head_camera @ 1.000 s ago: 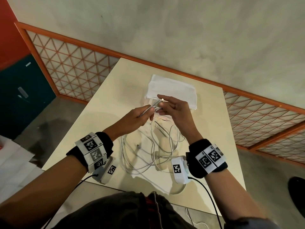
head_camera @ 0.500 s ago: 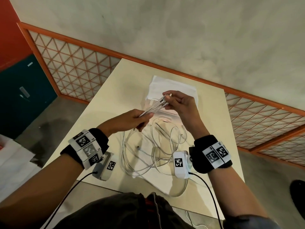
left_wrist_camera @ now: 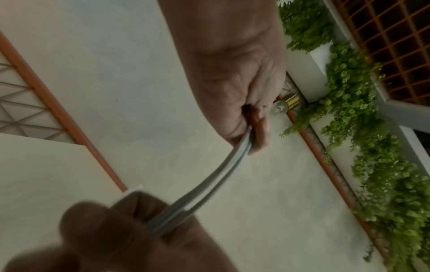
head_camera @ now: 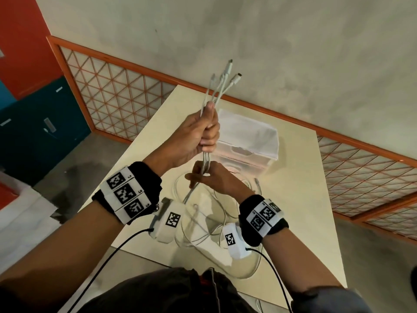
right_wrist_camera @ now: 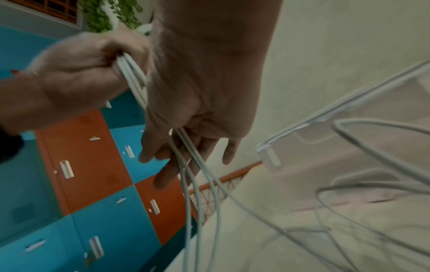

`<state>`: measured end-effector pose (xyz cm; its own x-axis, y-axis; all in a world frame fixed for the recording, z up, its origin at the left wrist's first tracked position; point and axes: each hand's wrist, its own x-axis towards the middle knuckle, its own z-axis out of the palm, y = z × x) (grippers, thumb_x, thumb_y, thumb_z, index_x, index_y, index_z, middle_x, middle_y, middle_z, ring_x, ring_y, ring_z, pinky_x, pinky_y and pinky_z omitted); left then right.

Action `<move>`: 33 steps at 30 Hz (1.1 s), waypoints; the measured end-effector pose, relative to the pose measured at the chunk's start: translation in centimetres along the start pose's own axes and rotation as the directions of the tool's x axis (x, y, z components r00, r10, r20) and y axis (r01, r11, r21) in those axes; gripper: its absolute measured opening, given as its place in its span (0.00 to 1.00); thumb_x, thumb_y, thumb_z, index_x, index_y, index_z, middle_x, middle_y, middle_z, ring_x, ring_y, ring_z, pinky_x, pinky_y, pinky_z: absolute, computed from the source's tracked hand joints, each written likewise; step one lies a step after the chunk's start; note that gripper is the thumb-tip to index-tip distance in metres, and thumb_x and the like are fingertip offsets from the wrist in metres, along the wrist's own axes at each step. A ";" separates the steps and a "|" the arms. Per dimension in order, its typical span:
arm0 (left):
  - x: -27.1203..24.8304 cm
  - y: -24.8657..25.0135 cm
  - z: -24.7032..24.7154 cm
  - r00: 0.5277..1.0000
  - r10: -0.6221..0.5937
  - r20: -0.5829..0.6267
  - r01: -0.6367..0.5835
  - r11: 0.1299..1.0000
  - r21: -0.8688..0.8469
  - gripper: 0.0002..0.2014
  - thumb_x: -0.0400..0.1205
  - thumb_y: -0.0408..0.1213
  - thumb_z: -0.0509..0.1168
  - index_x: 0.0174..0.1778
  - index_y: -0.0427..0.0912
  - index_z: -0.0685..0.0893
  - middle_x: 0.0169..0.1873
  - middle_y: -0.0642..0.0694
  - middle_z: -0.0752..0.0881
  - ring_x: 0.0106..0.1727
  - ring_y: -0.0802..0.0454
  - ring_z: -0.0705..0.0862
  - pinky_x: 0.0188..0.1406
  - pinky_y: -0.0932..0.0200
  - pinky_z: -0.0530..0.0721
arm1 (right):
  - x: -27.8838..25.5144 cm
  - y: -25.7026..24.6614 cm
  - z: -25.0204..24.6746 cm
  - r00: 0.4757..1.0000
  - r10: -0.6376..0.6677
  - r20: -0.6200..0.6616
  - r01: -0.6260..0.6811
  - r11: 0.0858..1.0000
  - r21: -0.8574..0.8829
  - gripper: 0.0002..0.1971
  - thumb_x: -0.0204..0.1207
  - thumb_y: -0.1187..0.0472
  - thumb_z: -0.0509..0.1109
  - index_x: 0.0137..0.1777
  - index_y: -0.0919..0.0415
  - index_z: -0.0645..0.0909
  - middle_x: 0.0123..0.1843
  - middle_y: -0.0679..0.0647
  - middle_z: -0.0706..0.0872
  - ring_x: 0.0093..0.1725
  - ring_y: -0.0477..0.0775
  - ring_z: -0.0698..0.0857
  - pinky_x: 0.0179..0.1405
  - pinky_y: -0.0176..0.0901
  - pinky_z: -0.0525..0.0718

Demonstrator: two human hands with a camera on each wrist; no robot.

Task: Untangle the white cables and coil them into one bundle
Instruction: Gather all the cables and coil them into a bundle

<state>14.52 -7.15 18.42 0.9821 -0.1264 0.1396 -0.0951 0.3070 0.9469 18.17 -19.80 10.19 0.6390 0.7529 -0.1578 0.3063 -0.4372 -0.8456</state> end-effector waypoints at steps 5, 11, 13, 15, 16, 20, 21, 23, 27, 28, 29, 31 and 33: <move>0.1 0.4 -2.5 0.986 0.134 -0.102 -0.100 0.953 0.287 0.21 0.90 0.46 0.44 0.29 0.47 0.61 0.20 0.56 0.60 0.21 0.57 0.56 0.18 0.66 0.59 | -1.2 5.3 -1.6 0.988 0.148 -0.043 -0.152 0.982 -0.108 0.18 0.77 0.50 0.71 0.32 0.63 0.86 0.33 0.62 0.88 0.36 0.58 0.84 0.45 0.51 0.78; -1.2 -2.9 -4.0 0.976 0.095 -0.195 0.058 0.750 0.658 0.18 0.86 0.51 0.57 0.30 0.51 0.67 0.24 0.53 0.65 0.23 0.59 0.63 0.25 0.62 0.66 | -2.9 6.4 -3.0 0.972 0.225 -0.059 -0.217 0.968 0.128 0.18 0.81 0.56 0.66 0.29 0.59 0.79 0.32 0.61 0.87 0.35 0.51 0.85 0.52 0.43 0.79; -1.4 -3.8 -3.7 0.987 0.035 -0.154 0.089 0.684 0.724 0.20 0.77 0.50 0.70 0.31 0.46 0.68 0.24 0.54 0.66 0.24 0.59 0.62 0.26 0.65 0.64 | -2.6 5.4 -3.1 0.964 0.236 -0.125 -0.213 0.962 0.172 0.21 0.82 0.56 0.64 0.25 0.56 0.73 0.23 0.52 0.78 0.26 0.48 0.80 0.48 0.54 0.80; -1.5 -4.6 -3.5 0.993 -0.004 -0.118 0.088 0.691 0.718 0.23 0.66 0.46 0.81 0.34 0.42 0.71 0.20 0.57 0.68 0.23 0.60 0.63 0.23 0.69 0.62 | -2.3 3.4 -3.3 0.962 0.232 -0.142 -0.206 0.963 0.173 0.21 0.82 0.56 0.62 0.25 0.55 0.68 0.20 0.48 0.71 0.20 0.45 0.73 0.38 0.52 0.77; -1.3 -5.0 -3.7 0.993 -0.020 -0.114 0.095 0.704 0.704 0.23 0.62 0.43 0.83 0.38 0.41 0.74 0.19 0.58 0.71 0.22 0.60 0.65 0.23 0.71 0.64 | -2.3 2.3 -3.5 0.964 0.222 -0.143 -0.196 0.964 0.179 0.20 0.82 0.57 0.61 0.26 0.55 0.67 0.20 0.48 0.69 0.18 0.45 0.70 0.32 0.47 0.74; -0.6 -5.7 -3.7 0.988 -0.014 -0.155 0.112 0.756 0.645 0.30 0.62 0.38 0.83 0.57 0.46 0.78 0.41 0.57 0.85 0.33 0.67 0.79 0.35 0.74 0.76 | -2.6 -1.8 -5.0 0.986 0.154 -0.066 -0.126 0.940 0.318 0.20 0.80 0.64 0.57 0.26 0.53 0.58 0.22 0.47 0.59 0.20 0.47 0.55 0.21 0.38 0.56; -0.4 -5.7 -3.5 0.986 -0.009 -0.165 0.109 0.786 0.608 0.29 0.65 0.37 0.82 0.60 0.46 0.78 0.42 0.56 0.86 0.34 0.66 0.80 0.37 0.73 0.77 | -2.6 -2.3 -5.4 0.990 0.142 -0.026 -0.124 0.927 0.354 0.19 0.79 0.65 0.55 0.27 0.52 0.56 0.22 0.47 0.58 0.21 0.47 0.53 0.21 0.38 0.53; 0.0 -5.5 -3.2 0.988 -0.008 -0.155 0.092 0.835 0.542 0.16 0.72 0.36 0.77 0.54 0.45 0.82 0.31 0.57 0.84 0.27 0.65 0.78 0.30 0.71 0.76 | -2.7 -2.8 -5.7 0.990 0.136 0.031 -0.137 0.912 0.388 0.17 0.77 0.65 0.52 0.29 0.52 0.54 0.22 0.46 0.56 0.21 0.46 0.51 0.20 0.38 0.50; 0.2 -5.1 -2.8 0.994 -0.009 -0.113 0.064 0.866 0.495 0.07 0.75 0.34 0.74 0.46 0.41 0.84 0.20 0.53 0.74 0.19 0.61 0.67 0.19 0.69 0.66 | -3.1 -2.6 -5.8 0.990 0.130 0.049 -0.138 0.903 0.407 0.13 0.72 0.61 0.54 0.29 0.53 0.53 0.22 0.46 0.56 0.21 0.45 0.50 0.19 0.37 0.49; 0.2 -5.2 -2.8 0.988 -0.005 -0.152 0.076 0.882 0.466 0.10 0.74 0.32 0.75 0.49 0.40 0.85 0.20 0.53 0.72 0.19 0.60 0.65 0.19 0.69 0.64 | -3.2 -2.5 -5.8 0.990 0.136 0.041 -0.141 0.899 0.414 0.13 0.71 0.60 0.54 0.29 0.52 0.54 0.22 0.46 0.56 0.21 0.45 0.50 0.19 0.37 0.49; 0.3 -5.3 -2.9 0.978 -0.006 -0.209 0.095 0.903 0.419 0.12 0.72 0.31 0.77 0.50 0.41 0.85 0.19 0.55 0.69 0.19 0.60 0.62 0.19 0.69 0.62 | -3.3 -2.2 -6.0 0.989 0.148 0.024 -0.144 0.894 0.424 0.12 0.70 0.60 0.54 0.29 0.52 0.54 0.22 0.46 0.56 0.20 0.45 0.50 0.18 0.35 0.49; 0.4 -5.5 -3.3 0.940 -0.023 -0.339 0.128 0.948 0.292 0.11 0.71 0.31 0.78 0.46 0.44 0.85 0.18 0.57 0.61 0.20 0.58 0.58 0.19 0.65 0.59 | -3.4 -1.6 -6.3 0.983 0.181 -0.021 -0.152 0.879 0.452 0.12 0.70 0.59 0.54 0.29 0.52 0.56 0.22 0.46 0.56 0.20 0.45 0.51 0.16 0.33 0.51; 0.5 -5.6 -3.6 0.897 -0.045 -0.441 0.157 0.962 0.221 0.05 0.76 0.35 0.74 0.40 0.41 0.84 0.18 0.56 0.61 0.19 0.58 0.59 0.20 0.64 0.61 | -3.6 -1.1 -6.6 0.971 0.227 -0.070 -0.177 0.889 0.422 0.11 0.70 0.55 0.55 0.29 0.52 0.57 0.22 0.45 0.57 0.21 0.46 0.51 0.17 0.33 0.51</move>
<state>16.12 -5.52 12.09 0.9564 0.2886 -0.0447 0.0265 0.0667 0.9974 20.20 -25.35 15.06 0.7394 0.5980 -0.3095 -0.1387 -0.3145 -0.9391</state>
